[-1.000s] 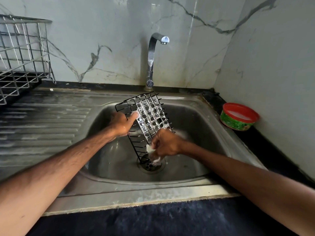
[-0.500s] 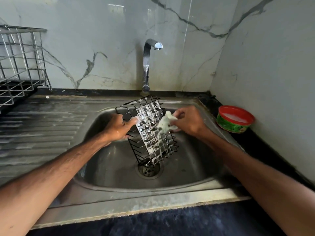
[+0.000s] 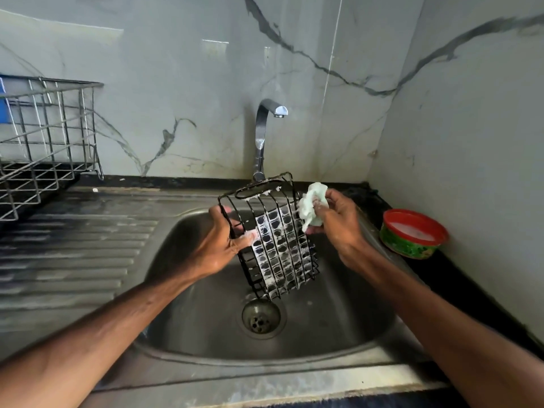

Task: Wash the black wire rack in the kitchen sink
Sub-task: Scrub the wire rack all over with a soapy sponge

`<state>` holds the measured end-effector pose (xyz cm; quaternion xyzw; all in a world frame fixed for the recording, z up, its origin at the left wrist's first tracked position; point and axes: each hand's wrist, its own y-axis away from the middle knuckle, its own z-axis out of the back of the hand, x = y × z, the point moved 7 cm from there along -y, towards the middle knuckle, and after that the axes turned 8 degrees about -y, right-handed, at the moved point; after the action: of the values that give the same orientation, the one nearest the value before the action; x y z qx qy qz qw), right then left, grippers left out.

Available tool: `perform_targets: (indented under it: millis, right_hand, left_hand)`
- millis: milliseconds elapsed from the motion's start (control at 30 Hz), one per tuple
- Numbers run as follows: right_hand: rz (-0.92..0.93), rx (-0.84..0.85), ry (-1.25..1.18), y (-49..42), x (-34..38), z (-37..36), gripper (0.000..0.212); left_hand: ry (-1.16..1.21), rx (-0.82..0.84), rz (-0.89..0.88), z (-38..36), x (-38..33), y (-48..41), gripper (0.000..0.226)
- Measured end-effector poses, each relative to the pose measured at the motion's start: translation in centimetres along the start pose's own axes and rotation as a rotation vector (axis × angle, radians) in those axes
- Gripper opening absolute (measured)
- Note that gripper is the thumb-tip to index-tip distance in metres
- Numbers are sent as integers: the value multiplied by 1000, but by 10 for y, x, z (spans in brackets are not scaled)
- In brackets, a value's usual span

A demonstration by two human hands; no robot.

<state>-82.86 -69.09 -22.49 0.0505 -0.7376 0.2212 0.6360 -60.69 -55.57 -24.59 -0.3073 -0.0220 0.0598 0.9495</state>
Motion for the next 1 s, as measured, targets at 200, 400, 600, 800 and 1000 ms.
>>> perform_targets:
  millis: [200,400,600,800,1000]
  right_hand:
    - [-67,68,-125,-1,-5,-3,28]
    - [19,57,-72,-1,2,-3,26]
    - [37,132,20,4,-1,-14,24]
    - [75,203,163,12,8,-29,22]
    - [272,132,577,17,41,-21,14]
  left_hand:
    - [1102,235,440,-43,-11,8,73]
    - [878,437,334,-47,-21,4,85]
    - [1212,623,534,-55,-15,13,89]
    - [1337,690,663,-43,-15,7,66]
    - [1345,660,686,-30,-26,7,60]
